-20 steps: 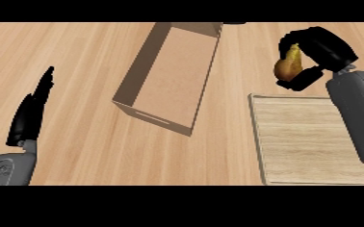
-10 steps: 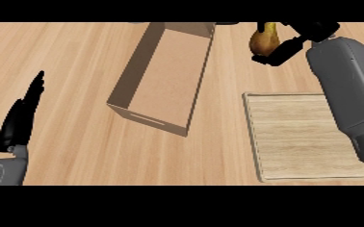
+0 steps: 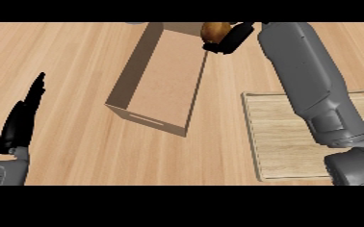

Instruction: Pick the pear from the tray and place it in the cardboard box

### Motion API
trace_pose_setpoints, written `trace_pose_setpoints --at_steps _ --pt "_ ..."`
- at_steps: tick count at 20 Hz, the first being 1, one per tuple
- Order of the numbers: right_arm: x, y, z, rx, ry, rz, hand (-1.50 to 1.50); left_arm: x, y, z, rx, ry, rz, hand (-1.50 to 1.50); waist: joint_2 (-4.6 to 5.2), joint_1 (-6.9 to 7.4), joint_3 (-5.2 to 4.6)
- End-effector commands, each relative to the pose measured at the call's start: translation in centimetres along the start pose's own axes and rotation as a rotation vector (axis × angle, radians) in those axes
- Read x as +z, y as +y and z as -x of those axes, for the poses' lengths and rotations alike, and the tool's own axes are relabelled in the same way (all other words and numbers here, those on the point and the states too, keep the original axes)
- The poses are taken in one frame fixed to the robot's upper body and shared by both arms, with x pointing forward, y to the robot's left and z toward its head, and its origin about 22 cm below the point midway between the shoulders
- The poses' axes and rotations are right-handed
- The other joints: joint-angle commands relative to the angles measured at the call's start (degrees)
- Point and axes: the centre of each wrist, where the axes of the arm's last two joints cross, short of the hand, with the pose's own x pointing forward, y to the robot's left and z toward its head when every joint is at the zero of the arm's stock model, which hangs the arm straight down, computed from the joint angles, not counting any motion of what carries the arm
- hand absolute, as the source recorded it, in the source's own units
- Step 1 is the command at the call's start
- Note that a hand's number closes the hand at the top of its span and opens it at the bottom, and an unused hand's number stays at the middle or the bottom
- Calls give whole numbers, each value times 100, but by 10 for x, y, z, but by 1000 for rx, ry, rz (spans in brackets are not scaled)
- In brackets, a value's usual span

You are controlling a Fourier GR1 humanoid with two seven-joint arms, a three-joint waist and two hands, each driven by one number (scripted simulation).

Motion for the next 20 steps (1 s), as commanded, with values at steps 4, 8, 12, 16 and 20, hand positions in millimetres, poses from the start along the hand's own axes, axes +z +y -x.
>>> trace_pose_setpoints --at_steps 4,8,12,16,20 --pt "-52 33 -40 -136 65 -50 150 -3 0 9 3 -12 6 0 22 12 -4" --pt "-71 42 -55 -158 86 -64 150 -1 -3 -3 5 -25 10 0 61 118 -4" --pt "-81 61 -65 -155 122 -53 150 -15 -3 -7 0 -30 5 0 69 235 -8" --pt "-78 72 -59 -129 156 -76 150 -4 -21 -3 -9 -42 45 0 96 394 -11" --pt "-67 86 -46 -88 266 -22 150 -19 -12 -29 0 -71 49 0 131 507 -10"
